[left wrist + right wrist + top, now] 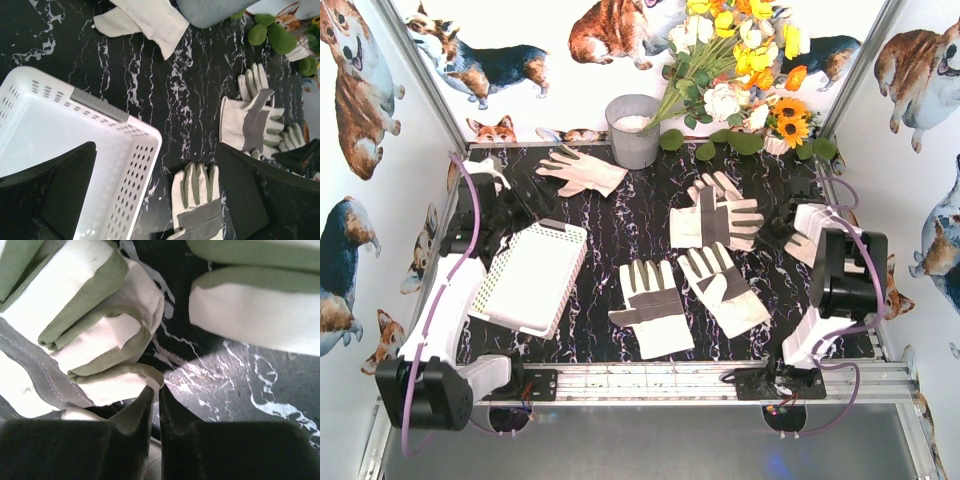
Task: Put the gloves into the storage basket
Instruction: Adjust the glove at the center of the board, then pick up the glove from the center of the board.
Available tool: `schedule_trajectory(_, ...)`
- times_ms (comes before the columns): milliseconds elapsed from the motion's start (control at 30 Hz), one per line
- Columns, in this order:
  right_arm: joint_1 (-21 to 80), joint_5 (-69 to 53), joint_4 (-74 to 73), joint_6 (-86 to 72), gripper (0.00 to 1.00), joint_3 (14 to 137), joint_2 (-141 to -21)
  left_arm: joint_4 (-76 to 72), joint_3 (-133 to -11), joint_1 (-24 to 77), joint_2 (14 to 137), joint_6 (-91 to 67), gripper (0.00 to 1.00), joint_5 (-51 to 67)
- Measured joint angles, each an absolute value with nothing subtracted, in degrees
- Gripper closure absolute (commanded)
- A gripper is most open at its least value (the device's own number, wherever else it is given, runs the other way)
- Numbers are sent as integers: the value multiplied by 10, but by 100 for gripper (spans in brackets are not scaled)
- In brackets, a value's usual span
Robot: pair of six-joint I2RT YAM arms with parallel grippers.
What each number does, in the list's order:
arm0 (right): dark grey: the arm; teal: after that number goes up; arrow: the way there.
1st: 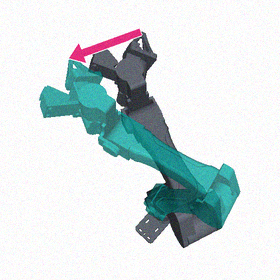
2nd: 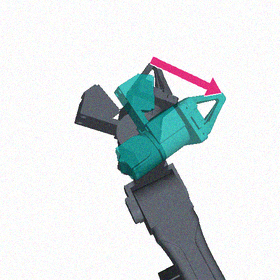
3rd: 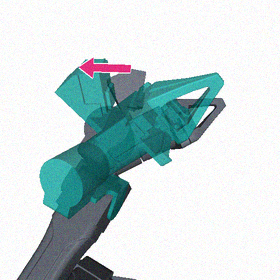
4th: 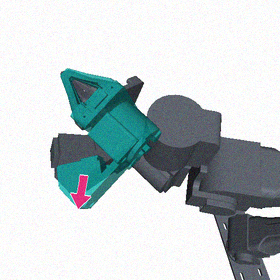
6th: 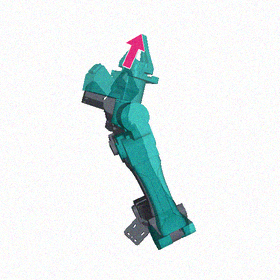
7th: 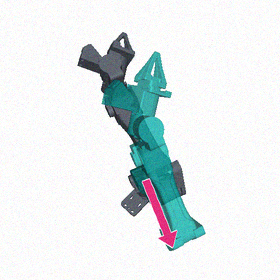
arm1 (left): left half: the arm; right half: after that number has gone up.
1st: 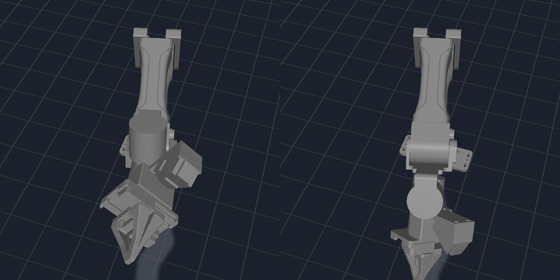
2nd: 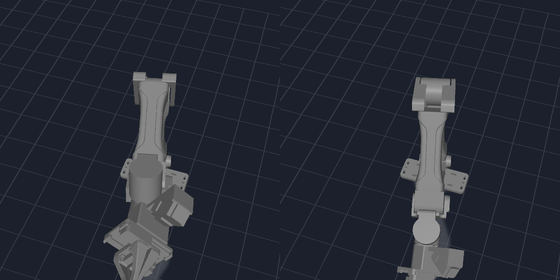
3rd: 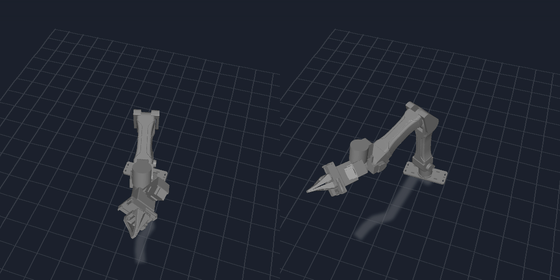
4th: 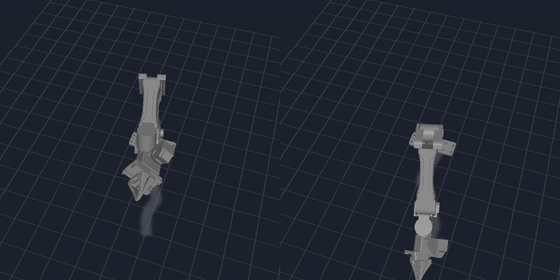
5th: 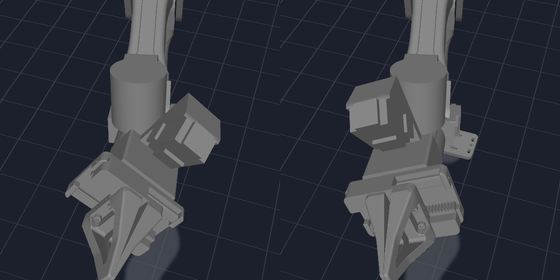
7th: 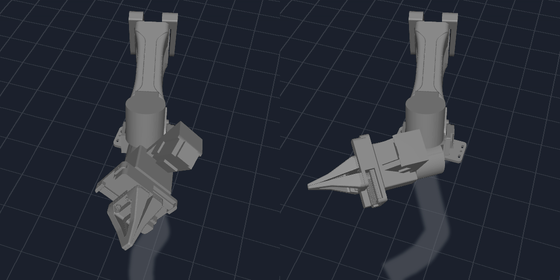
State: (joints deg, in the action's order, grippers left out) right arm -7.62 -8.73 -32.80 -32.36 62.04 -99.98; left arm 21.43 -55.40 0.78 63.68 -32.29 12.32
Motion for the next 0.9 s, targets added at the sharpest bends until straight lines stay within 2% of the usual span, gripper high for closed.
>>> schedule_trajectory(133,-76,-86,-328,-321,55,589,-961,159,-561,7,688,-352,4,124)
schedule_trajectory(267,-76,-93,-330,-319,39,566,-921,104,-568,7,754,-396,6,109)
schedule_trajectory(433,-76,-98,-339,-309,37,565,-843,48,-604,7,845,-453,9,70)
schedule_trajectory(600,-74,-113,-368,-288,37,578,-773,5,-667,7,937,-491,21,41)
schedule_trajectory(733,-65,-124,-392,-278,37,592,-750,-16,-730,7,1027,-517,25,36)
schedule_trajectory(900,-50,-136,-413,-270,33,592,-743,-11,-788,7,1116,-532,27,33)
